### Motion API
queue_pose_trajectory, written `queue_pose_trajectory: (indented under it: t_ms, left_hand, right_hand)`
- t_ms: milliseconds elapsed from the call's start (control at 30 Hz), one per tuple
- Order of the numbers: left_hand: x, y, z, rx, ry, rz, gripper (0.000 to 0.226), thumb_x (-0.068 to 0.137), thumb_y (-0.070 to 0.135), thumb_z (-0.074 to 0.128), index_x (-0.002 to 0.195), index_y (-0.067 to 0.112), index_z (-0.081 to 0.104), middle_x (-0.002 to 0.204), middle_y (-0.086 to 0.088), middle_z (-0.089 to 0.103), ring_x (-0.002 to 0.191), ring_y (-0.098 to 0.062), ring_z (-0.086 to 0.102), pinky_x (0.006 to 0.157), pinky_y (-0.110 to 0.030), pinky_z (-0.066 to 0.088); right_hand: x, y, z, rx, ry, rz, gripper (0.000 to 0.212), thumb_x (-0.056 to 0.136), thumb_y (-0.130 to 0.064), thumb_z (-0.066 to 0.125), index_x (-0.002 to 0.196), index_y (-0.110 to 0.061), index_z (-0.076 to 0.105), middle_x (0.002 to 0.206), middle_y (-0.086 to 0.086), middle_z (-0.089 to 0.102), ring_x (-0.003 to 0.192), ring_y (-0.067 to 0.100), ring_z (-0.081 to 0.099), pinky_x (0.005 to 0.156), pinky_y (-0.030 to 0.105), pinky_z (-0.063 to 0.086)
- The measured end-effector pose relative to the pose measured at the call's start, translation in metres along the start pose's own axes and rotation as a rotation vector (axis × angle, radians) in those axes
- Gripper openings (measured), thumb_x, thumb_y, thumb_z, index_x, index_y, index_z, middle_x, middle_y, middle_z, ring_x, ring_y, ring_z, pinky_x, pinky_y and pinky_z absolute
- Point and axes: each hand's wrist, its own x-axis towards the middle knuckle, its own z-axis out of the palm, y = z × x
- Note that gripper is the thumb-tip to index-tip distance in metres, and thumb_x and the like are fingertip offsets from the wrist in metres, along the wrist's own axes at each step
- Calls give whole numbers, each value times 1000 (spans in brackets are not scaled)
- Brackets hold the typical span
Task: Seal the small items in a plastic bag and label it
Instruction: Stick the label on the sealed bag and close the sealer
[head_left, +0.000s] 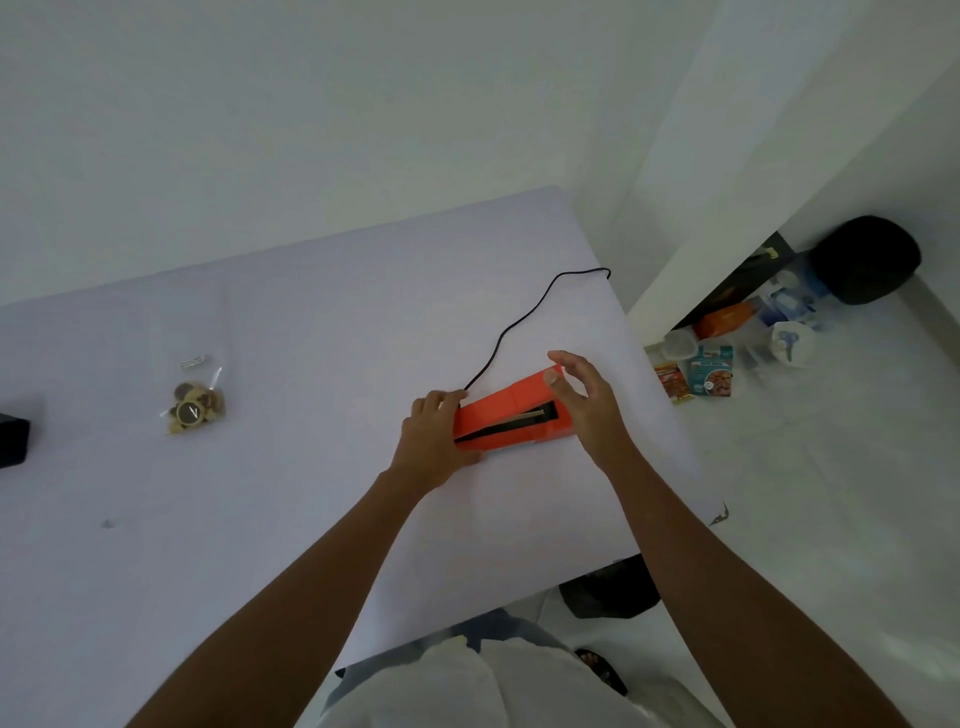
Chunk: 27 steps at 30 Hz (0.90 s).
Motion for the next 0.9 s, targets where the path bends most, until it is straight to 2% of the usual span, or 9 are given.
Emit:
queue_pose_trajectory:
  t_ms: [33,100,167,267,367,467,633,900]
  left_hand:
    - [-4,-8,2,-8,-25,-44,90,66,41,84,141,21,39,139,-4,46,123,-27,44,98,-42,44]
    - [-9,-18,6,-68,-47,-87,85,68,34,84,140,20,41,138,-5,46,119,-27,48,98,-42,47]
    - [-10,-21,8,-117,-23,-86,78,72,29,83,138,18,44,137,-7,49,117,-27,53,99,-40,48]
    - [-7,-19,7,-148,-19,-97,79,75,29,82,141,14,41,139,-9,48,120,-28,53,102,-40,46]
    - [-5,-17,7,-159,-38,-116,81,77,27,80,144,11,37,142,-11,44,123,-29,51,105,-41,43]
    - [-3,-18,8,-158,-39,-120,78,78,27,80,141,10,38,139,-11,45,121,-29,53,102,-39,44]
    - [7,-21,1,-174,-20,-113,72,77,24,80,138,11,42,136,-11,46,117,-29,54,99,-38,45]
    - [50,-37,-41,-175,21,-94,73,72,17,83,135,9,47,133,-12,48,115,-29,54,100,-37,45]
  right_hand:
    - [-1,3,-1,11,-26,-3,51,93,-55,55,135,-25,55,140,-11,54,128,-4,45,113,31,34]
    - [-3,11,-2,44,-80,-8,73,85,-74,45,140,-25,51,142,-8,53,132,3,46,112,27,35]
    - [-4,23,-1,112,-99,10,79,85,-78,38,141,-24,49,141,-3,55,133,9,49,110,27,38]
    - [-4,39,3,127,65,120,66,93,-66,36,139,-22,52,140,-3,56,132,13,49,112,33,37]
    - [-4,54,7,-21,244,234,53,99,-53,45,137,-16,54,136,4,59,127,20,54,109,39,44]
    - [-1,62,8,-91,262,336,42,102,-37,49,131,-8,60,129,10,63,120,26,59,104,41,48]
    - [15,52,12,-143,266,303,31,100,-27,51,109,-4,69,99,10,68,91,22,61,91,45,53]
    - [61,32,27,-119,254,269,27,100,-26,49,103,-8,69,101,9,70,97,26,65,95,48,54]
